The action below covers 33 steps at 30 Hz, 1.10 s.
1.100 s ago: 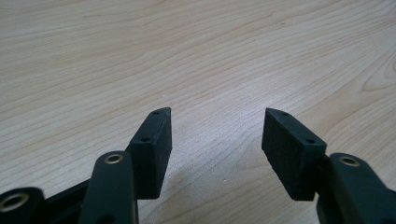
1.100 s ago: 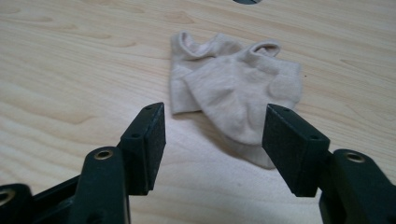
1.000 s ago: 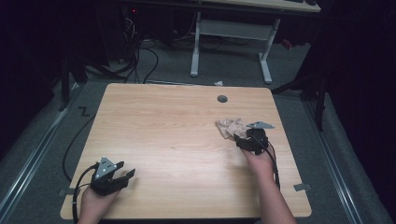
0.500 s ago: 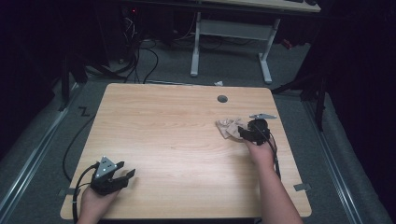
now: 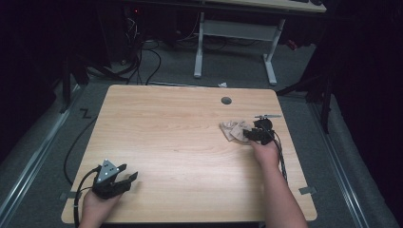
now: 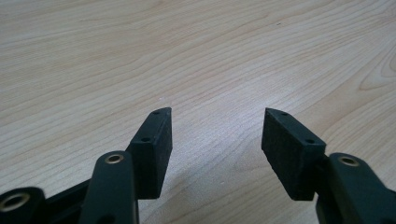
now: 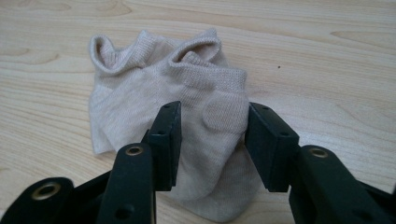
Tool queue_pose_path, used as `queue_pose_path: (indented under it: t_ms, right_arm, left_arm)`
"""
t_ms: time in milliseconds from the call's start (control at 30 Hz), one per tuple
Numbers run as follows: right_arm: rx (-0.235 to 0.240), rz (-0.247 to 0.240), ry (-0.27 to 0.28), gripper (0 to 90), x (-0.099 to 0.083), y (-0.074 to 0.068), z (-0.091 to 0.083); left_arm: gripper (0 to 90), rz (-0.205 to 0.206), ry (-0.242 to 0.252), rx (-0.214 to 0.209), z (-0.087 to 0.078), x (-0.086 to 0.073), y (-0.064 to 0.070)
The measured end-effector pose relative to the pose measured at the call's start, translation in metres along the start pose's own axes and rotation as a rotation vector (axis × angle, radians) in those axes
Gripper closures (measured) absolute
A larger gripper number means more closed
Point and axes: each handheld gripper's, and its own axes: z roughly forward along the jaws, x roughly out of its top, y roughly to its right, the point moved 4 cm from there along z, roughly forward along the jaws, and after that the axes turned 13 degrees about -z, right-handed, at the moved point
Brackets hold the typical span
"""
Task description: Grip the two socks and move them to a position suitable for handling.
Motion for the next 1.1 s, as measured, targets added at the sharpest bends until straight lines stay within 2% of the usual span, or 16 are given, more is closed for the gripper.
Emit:
queue_pose_path:
  t_ms: [167,333,400,700,867,1100]
  right_arm:
    - [0.013,0.017,0.0,61.9,0.0,0.002,0.003]
    - [0.016,-0.014,-0.008,81.8,-0.001,-0.001,0.001]
    - [0.014,-0.029,-0.001,84.3,0.0,-0.004,-0.001]
    - [-0.009,-0.099,0.043,84.8,0.007,-0.013,-0.023]
    - [-0.009,-0.117,0.06,84.8,0.009,-0.018,-0.035]
    - [-0.014,-0.157,0.099,84.8,0.011,-0.033,-0.057]
  left_arm:
    - [43.6,0.003,0.0,0.003,0.0,0.0,0.0]
    - [43.6,0.002,0.0,0.004,0.0,0.0,-0.001]
    - [43.7,0.003,0.002,0.006,-0.001,0.0,-0.001]
    - [43.7,0.005,0.002,0.008,-0.001,0.0,-0.001]
    - [43.8,0.012,-0.003,0.008,-0.001,0.0,0.0]
    - [43.8,0.013,0.002,0.008,-0.001,0.0,0.001]
